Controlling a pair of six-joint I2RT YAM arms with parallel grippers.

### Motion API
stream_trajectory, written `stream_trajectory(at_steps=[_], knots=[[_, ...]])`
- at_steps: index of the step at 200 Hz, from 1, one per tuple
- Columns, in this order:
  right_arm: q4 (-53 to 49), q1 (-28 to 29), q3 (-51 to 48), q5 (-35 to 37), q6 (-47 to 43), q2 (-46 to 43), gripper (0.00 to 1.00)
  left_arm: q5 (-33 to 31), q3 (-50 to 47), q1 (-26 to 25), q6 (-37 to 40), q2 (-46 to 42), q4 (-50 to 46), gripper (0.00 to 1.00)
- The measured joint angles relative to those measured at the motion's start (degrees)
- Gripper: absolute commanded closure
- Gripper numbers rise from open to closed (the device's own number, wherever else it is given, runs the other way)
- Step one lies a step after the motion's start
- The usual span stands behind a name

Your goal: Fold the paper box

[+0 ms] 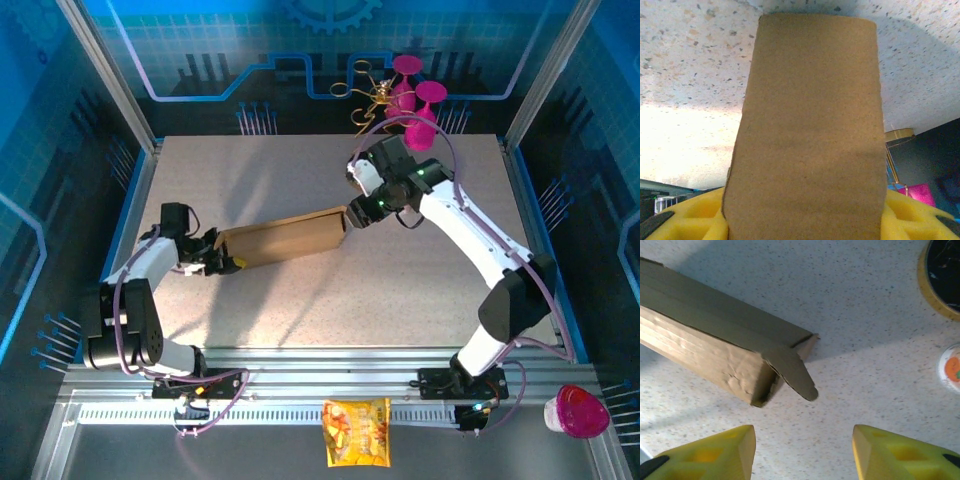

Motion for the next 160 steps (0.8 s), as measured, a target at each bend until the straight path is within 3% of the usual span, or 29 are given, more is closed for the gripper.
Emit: stream_trajectory(at_steps=[81,126,160], knots=[[-1.0,0.5,7.6,-0.9,-3.5,8.3,0.48,0.4,1.5,0.8,0.1,1.8,0.0,0.58],[-1.7,0.5,9.0,-2.5,-3.5,10.2,0.67,0.8,1.9,1.5,0.3,2.5,0.0,0.55],[-1.9,0.6,9.2,-2.7,-3.1,10.5,0.74,1.0,2.2,1.6,0.3,2.8,0.0,0.53]])
